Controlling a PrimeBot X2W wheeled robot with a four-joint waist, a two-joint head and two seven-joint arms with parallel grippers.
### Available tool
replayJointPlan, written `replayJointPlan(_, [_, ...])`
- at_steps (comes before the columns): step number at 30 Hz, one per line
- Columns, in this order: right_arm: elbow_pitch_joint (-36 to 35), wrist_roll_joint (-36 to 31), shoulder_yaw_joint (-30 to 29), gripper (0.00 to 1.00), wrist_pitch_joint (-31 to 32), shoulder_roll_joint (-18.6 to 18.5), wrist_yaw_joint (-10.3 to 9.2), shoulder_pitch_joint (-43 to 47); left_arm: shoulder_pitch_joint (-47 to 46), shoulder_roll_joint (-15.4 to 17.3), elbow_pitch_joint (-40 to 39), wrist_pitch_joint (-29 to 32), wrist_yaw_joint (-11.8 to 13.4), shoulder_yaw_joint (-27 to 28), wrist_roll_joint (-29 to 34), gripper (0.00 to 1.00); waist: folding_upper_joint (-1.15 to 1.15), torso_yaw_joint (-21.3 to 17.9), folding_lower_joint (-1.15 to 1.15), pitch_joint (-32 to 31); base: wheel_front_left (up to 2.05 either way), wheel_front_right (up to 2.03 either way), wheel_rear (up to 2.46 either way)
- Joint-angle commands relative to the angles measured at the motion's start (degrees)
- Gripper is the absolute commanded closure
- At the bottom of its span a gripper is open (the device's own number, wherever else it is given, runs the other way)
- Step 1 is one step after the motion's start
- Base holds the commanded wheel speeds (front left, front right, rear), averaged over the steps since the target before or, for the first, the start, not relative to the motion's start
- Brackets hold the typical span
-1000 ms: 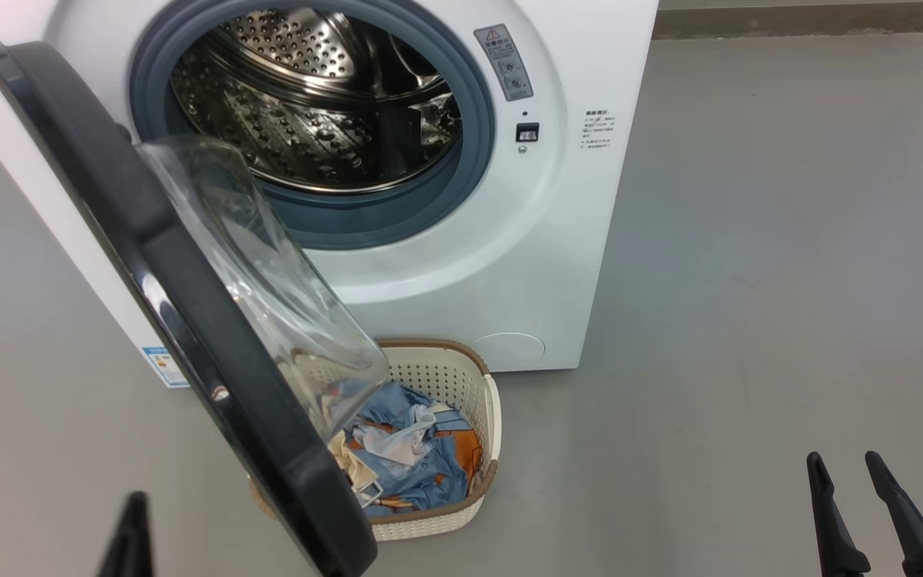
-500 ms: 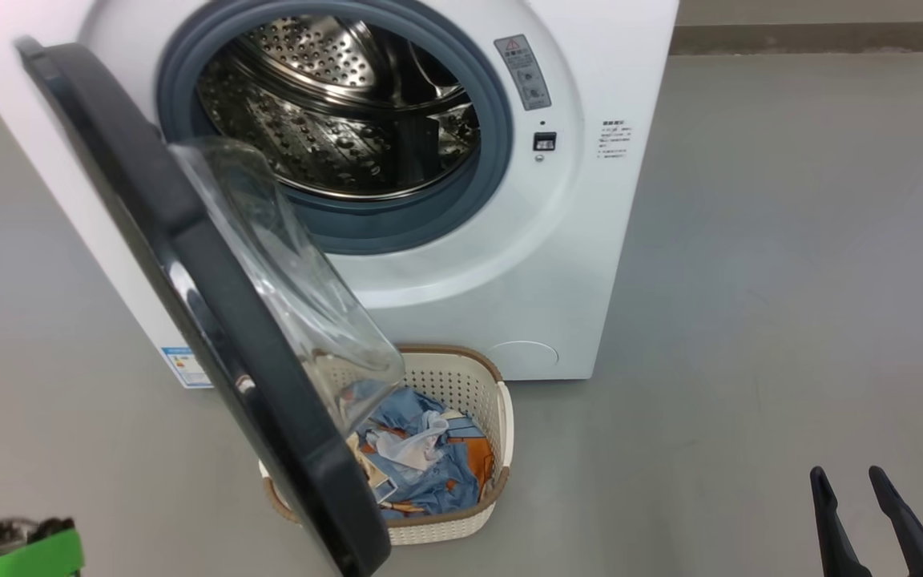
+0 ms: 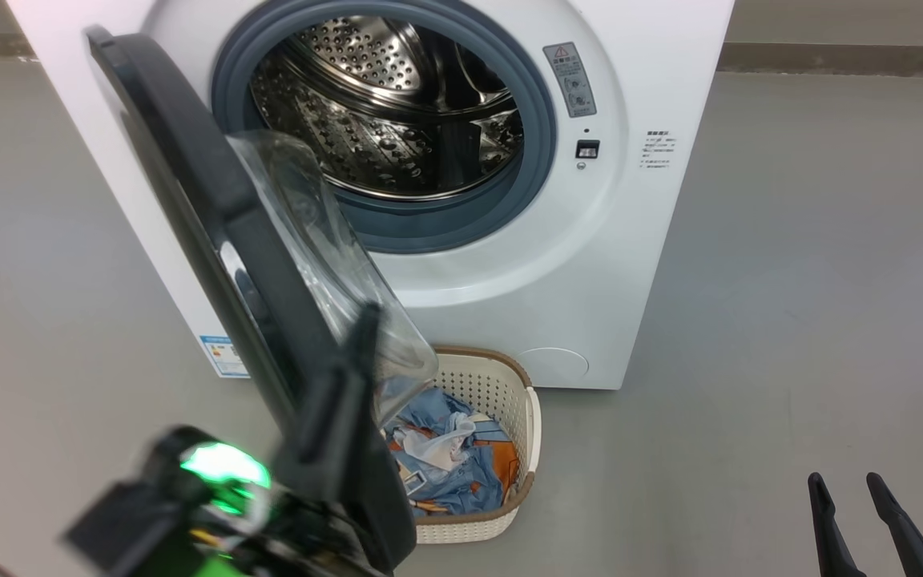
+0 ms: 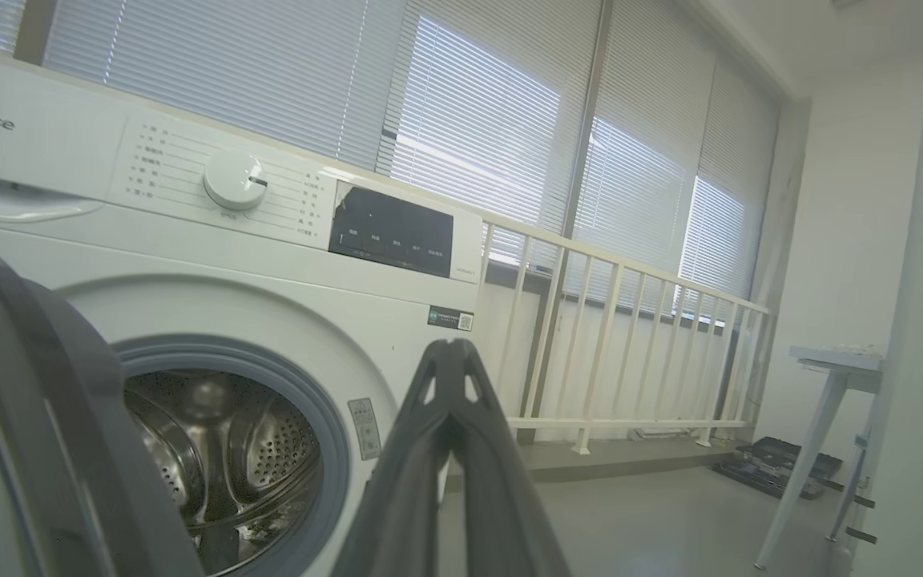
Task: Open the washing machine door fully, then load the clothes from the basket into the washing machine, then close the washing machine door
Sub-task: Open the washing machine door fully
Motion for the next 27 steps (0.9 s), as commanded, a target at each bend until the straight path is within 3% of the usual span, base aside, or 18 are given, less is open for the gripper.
replayJointPlan(1, [-1.49,-0.79,0.98,0.0,-0.69,-0.63,0.09,-0.5,-0.62,0.34,0.18,1.47,1.63,-1.3,-1.65,1.0,0.0,0.35,0.0,0.03,0.0,0.0,0.0])
replayJointPlan(4, [-1.37,-0.71,0.92,0.0,-0.69,-0.62,0.09,-0.56,0.65,0.33,1.72,2.89,3.68,-4.44,-2.15,1.0,0.0,0.65,0.0,0.12,0.0,0.0,0.0])
replayJointPlan(14, [-1.39,-0.67,0.68,0.0,-0.69,-0.43,0.09,-0.32,3.63,0.32,2.96,6.49,6.34,-8.71,-4.21,1.0,0.0,2.02,0.0,0.48,0.0,0.0,0.0])
replayJointPlan(27, [-1.02,-0.49,1.03,0.0,-0.69,-0.92,0.09,-1.33,5.27,0.33,7.7,8.19,9.2,-7.81,-8.99,1.0,0.0,3.02,0.0,1.54,0.0,0.0,0.0])
